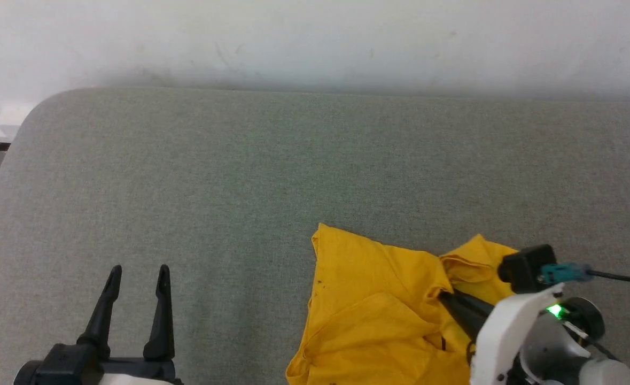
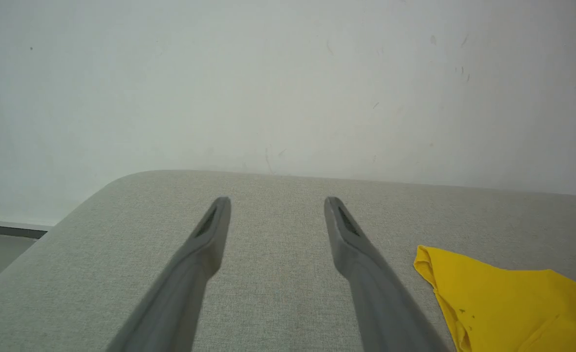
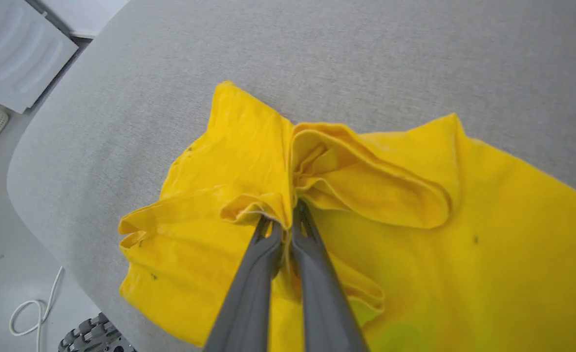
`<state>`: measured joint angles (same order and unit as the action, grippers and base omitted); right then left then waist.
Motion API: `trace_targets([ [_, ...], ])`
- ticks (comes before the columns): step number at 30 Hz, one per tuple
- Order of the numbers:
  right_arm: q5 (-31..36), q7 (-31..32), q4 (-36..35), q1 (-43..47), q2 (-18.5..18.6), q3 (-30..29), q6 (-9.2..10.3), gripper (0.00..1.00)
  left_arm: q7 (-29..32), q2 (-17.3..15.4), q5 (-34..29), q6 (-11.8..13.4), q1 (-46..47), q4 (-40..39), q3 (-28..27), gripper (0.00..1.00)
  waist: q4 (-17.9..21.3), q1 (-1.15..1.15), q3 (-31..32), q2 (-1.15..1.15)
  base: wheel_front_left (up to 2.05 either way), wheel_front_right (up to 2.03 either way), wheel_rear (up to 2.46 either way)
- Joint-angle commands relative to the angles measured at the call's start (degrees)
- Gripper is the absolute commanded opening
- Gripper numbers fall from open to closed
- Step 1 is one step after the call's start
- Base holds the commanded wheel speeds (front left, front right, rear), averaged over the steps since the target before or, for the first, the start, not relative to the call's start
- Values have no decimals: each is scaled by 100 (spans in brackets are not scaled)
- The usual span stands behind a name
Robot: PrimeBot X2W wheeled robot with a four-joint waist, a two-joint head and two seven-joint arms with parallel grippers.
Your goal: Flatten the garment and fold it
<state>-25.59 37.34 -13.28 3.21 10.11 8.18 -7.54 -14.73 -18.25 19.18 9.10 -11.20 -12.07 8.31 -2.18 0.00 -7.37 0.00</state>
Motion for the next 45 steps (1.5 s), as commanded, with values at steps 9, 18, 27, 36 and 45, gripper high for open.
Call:
trace_targets([
  [9, -40, 106, 804, -1164, -232, 1407, 5, 0, -27, 121, 25, -137, 198, 130, -14, 100, -246, 0, -86, 0, 0, 0, 0],
  [18, 675, 270, 2260, -2102, -557, 2135, 5, 0, -27, 261, 4, -224, 287, 250, -27, 100, -325, 0, -185, 0, 0, 0, 0],
  [27, 1133, 481, 3418, -2421, -718, 2400, 5, 18, -27, 425, -37, -364, 415, 445, 85, 100, -460, 0, -108, 0, 0, 0, 0],
  [36, 573, 245, 2668, -2326, -722, 1938, 5, 100, -27, 433, -37, -387, 222, 504, -22, 100, -291, 0, 60, 0, 0, 0, 0],
  [45, 1085, -430, 700, -574, -680, -652, 5, 100, -16, 336, -81, -345, 21, 350, -46, 100, -15, 0, 184, 0, 0, 0, 0],
])
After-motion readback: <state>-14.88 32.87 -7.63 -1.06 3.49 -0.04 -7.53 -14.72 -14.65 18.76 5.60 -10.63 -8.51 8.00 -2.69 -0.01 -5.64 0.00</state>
